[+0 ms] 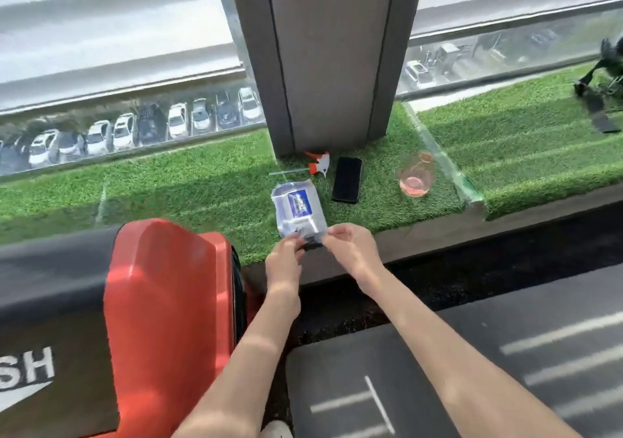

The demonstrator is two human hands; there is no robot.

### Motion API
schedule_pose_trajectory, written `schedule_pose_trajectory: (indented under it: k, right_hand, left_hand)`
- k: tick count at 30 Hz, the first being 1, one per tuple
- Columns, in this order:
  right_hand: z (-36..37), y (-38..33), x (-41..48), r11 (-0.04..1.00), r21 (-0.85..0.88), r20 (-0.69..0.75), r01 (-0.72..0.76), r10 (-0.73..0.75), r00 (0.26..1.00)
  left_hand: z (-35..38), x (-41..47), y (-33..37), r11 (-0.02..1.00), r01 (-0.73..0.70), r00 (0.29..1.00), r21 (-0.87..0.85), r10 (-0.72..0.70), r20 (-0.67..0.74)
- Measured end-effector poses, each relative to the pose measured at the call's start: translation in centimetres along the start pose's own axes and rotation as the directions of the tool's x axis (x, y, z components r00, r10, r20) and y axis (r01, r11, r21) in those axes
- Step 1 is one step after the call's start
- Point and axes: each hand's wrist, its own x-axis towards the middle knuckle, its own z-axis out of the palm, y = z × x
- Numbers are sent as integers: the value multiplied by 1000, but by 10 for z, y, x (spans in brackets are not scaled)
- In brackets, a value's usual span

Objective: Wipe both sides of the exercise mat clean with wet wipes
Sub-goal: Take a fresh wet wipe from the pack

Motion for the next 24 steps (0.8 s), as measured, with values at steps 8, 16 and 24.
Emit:
schedule_pose_trajectory:
  k: [8, 16, 24]
  right_hand:
    - [95, 8, 146, 897, -430, -119, -101, 55, 991]
    - [123, 38, 184, 833, -480, -250, -274, 170, 953]
    - [86, 65, 113, 972, -164, -337, -166, 103, 936]
  left_hand:
    - [0, 154, 41, 978, 28, 999, 209, -36, 36]
    - [16, 197, 25, 909, 156, 972, 387, -212, 105]
    - [13, 151, -13, 940, 182, 975, 288, -211, 75]
